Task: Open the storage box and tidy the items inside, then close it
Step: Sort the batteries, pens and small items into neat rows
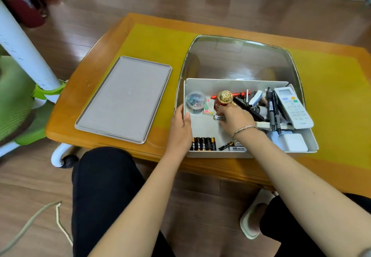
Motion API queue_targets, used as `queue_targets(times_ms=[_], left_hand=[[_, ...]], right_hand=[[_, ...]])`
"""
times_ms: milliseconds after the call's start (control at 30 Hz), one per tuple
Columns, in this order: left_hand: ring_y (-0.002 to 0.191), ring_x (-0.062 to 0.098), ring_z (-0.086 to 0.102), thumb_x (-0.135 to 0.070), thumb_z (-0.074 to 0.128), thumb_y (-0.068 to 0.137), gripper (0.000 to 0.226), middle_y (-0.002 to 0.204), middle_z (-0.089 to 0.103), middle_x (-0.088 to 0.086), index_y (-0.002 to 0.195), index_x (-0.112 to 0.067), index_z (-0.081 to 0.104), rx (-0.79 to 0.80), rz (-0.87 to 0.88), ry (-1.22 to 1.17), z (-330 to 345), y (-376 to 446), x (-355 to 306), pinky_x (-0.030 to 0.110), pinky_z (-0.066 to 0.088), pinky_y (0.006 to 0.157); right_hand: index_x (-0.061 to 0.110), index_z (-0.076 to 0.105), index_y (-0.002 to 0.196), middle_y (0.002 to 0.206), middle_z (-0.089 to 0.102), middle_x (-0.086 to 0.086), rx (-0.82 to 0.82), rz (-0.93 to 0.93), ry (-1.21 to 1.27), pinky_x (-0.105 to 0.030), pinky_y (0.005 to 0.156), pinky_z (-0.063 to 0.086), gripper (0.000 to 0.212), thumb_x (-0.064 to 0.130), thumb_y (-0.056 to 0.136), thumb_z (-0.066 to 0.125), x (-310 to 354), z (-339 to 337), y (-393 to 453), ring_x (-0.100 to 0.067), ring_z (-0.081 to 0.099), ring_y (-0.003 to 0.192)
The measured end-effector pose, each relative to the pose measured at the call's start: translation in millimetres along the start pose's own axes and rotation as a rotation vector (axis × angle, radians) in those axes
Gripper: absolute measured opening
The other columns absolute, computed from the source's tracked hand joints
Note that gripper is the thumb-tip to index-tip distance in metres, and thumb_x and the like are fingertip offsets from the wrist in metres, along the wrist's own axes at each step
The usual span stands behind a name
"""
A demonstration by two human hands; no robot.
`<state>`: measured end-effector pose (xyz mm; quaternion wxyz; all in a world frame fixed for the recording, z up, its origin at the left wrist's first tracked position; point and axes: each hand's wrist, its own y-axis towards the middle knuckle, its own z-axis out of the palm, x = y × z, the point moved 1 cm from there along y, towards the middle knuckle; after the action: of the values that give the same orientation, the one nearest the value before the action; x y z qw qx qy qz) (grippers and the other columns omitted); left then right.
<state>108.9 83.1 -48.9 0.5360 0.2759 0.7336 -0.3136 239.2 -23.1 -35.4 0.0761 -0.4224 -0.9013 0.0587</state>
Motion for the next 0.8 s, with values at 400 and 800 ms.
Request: queue_targets(times_ms=[400,800], left_hand=[[0.118,0.013,0.052,-0.031,0.04,0.102,0.037,0.132,0.055,0.0,0.137,-0.021,0.045,-0.139,0.017,-0.055,2,-2,9,0.034,0.049,0.095],[0.113,0.011,0.054,-0.029,0.041,0.102,0.035,0.126,0.058,-0.001,0.134,-0.019,0.048,-0.165,0.012,-0.079,3,-3,7,0.02,0.049,0.086]], right_hand=[[0.023,0.057,0.101,0.089,0.064,-0.003,-0.025,-0.167,0.144,-0.032,0.074,0.046,0.017,0.032,0.087,0.06,11,-6,1,-0.025,0.061,0.086],[0.016,0.064,0.114,0.09,0.067,-0.003,0.231,-0.091,0.511,-0.023,0.076,0.044,0.029,0.019,0.085,0.065,46,17,13,-0.012,0.057,0.08]])
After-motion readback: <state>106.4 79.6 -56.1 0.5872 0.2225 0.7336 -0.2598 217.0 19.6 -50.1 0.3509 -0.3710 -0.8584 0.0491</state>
